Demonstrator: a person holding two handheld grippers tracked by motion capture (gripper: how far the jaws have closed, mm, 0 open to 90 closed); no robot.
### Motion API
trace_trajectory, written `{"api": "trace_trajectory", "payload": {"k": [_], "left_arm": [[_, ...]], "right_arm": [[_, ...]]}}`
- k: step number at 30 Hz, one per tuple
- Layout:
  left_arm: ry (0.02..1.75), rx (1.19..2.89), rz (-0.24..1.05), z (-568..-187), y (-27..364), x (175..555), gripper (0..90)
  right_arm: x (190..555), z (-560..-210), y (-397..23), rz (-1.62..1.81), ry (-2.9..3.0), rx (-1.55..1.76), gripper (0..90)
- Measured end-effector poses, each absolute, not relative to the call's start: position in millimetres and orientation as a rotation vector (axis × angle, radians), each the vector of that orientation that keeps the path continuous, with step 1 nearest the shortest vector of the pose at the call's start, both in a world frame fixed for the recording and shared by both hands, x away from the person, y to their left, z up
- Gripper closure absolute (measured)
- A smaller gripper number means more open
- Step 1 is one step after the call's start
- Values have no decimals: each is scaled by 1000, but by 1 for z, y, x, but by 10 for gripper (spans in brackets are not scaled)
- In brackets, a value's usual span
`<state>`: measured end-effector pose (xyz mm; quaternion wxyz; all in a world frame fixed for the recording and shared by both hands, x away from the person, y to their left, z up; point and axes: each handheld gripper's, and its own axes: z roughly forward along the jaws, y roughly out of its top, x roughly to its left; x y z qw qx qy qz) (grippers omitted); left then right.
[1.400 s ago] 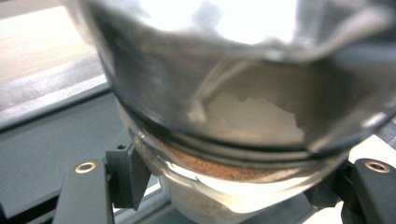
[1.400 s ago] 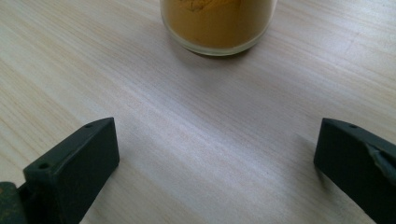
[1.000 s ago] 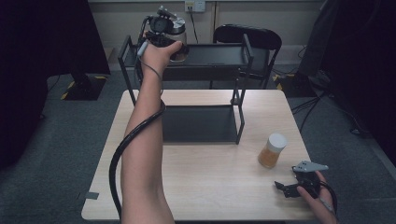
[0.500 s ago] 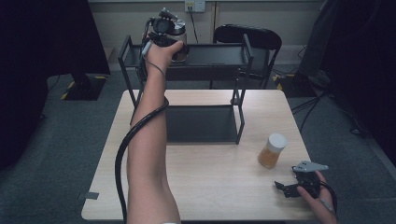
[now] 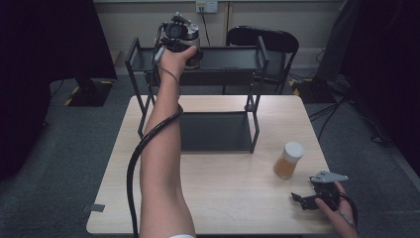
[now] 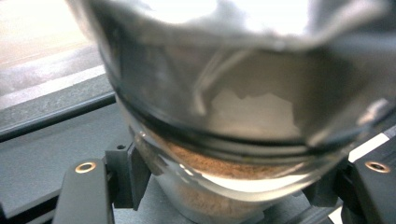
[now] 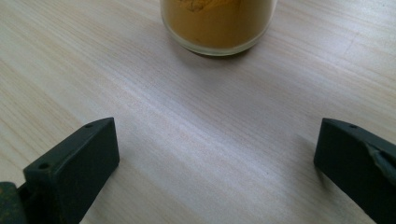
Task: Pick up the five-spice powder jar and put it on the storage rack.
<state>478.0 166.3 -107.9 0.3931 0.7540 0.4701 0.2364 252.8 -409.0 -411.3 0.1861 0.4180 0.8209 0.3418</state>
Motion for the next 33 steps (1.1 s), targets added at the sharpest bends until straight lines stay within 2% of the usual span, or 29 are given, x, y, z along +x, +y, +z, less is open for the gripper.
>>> {"api": "trace_trajectory", "payload": {"k": [11,12,13,20,33], "left_arm": [[1202,1893,607,-111,166,477,306],[1219,1887,620,-111,164,475,280],[1219,1887,620,-111,164,475,215],[1281,1823,616,-114,163,465,93],[1248,1739,611,-123,178,432,11]], "right_arm": [[253,-411,-409,963,2312,1177,0],[253,-411,-409,963,2312,1177,0],[253,-411,-409,963,2312,1177,0],[253,-411,-409,963,2312,1177,0],[253,-411,-409,963,2312,1177,0]]}}
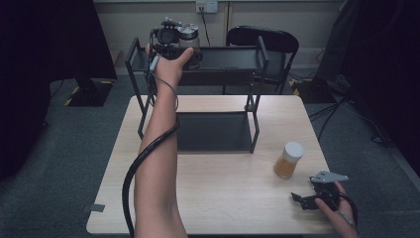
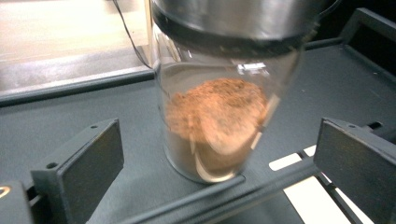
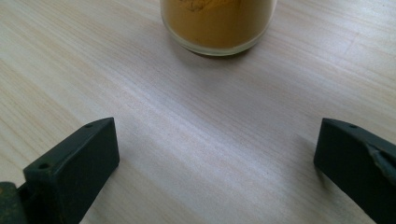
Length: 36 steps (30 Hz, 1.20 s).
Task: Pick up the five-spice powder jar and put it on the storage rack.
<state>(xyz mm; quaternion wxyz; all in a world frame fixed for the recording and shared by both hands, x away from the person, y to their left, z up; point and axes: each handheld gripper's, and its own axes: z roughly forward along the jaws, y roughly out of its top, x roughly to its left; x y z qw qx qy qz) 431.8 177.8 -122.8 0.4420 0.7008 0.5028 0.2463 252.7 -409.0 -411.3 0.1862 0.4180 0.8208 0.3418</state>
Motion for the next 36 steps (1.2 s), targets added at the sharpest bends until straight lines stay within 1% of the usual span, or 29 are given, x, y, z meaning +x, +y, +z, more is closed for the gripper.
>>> {"api": "trace_trajectory", "payload": {"k": [3,14,30,36], "left_arm": [[1240,1710,594,-129,182,423,10],[1214,1714,593,-140,185,402,13],[1194,1722,592,-166,188,383,20],[1197,1707,563,-185,191,379,22]], "right_arm": [[253,-411,-409,962,2312,1177,0],[253,-411,-409,962,2312,1178,0],[253,-412,-409,964,2310,1175,0],[253,-412,-409,963,2311,1175,0]]}}
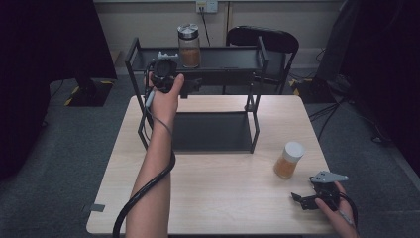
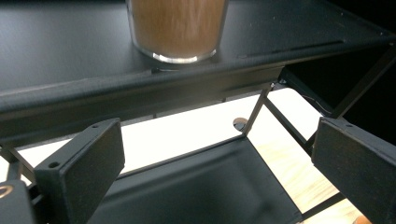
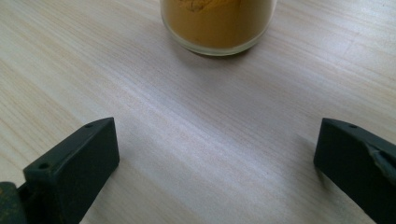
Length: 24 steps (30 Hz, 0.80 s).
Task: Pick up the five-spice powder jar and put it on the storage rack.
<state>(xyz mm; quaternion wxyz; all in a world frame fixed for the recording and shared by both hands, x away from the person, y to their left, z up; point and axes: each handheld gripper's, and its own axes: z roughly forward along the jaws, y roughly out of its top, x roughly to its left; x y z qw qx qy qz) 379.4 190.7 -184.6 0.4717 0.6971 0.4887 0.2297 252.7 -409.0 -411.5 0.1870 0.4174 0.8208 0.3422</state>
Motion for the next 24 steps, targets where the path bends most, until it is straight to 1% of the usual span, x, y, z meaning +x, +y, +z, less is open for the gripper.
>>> {"api": "trace_trajectory", "payload": {"k": [10,24], "left_arm": [[1166,1673,518,-218,194,374,22],[1153,1695,474,-257,193,370,21]], "right_arm": [[253,-412,-409,964,2310,1174,0],[253,-412,-409,965,2309,1175,0]]}}
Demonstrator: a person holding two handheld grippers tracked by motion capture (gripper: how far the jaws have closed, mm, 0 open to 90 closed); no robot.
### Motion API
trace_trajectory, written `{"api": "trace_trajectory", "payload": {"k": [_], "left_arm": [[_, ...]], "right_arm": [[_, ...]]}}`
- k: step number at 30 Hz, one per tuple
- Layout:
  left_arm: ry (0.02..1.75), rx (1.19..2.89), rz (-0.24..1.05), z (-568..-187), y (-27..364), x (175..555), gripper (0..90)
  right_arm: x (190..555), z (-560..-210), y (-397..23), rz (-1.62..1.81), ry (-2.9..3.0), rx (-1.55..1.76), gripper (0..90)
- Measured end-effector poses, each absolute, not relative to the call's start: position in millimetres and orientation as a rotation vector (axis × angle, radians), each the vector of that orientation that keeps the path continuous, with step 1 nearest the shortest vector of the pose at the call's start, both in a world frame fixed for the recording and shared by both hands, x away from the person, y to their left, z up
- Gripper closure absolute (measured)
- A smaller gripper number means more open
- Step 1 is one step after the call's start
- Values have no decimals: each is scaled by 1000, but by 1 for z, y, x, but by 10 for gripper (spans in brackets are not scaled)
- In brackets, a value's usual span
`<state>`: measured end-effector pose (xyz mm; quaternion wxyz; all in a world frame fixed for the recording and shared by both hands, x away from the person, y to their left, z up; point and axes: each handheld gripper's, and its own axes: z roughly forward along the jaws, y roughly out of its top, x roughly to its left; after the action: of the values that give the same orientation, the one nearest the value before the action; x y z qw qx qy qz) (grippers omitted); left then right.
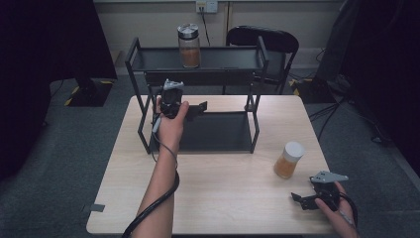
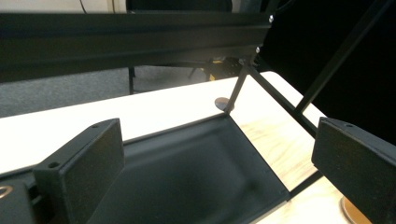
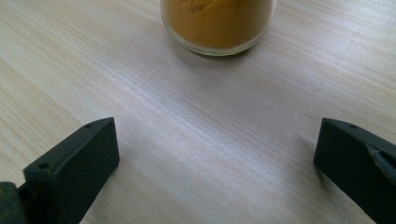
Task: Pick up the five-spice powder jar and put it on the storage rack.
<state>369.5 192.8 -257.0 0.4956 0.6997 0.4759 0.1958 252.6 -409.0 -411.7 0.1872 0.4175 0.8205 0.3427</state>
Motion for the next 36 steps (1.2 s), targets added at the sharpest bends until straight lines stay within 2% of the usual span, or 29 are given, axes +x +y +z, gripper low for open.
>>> {"api": "trace_trajectory", "payload": {"k": [15,36], "left_arm": [[1162,1704,443,-297,203,354,21],[1100,1767,414,-331,199,340,21]], "right_arm": [[253,-412,-409,963,2311,1174,0],[253,-412,-409,963,2311,1174,0]]}}
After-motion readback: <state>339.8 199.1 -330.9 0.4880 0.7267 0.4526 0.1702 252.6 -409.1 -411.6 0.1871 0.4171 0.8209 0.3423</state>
